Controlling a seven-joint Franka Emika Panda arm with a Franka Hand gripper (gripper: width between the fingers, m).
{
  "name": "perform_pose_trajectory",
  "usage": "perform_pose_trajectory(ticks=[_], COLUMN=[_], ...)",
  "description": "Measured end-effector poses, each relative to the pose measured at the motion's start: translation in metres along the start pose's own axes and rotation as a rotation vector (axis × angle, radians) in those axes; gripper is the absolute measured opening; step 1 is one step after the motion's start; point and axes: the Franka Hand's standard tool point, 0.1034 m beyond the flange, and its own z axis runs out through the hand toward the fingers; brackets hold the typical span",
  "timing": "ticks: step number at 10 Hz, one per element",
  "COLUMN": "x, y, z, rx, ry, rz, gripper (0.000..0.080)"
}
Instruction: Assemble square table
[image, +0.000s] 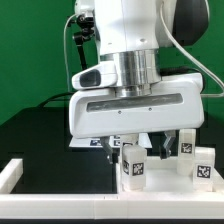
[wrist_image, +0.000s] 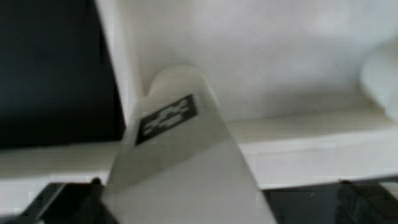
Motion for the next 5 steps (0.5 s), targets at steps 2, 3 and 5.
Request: perform_pose_trajectory(ticks=[2, 3, 5], x=[-0.0013, -0.0013, -0.0014], y=[0.0110, 0.0106, 0.0091], z=[0.0043, 0.0044, 0.0050], rx=[0.009, 0.009, 0.011], ry=[0.015, 0.014, 0.013], rz=[-0.016, 0.006, 0.080], gripper=[0.0649, 0.0649, 0.0390])
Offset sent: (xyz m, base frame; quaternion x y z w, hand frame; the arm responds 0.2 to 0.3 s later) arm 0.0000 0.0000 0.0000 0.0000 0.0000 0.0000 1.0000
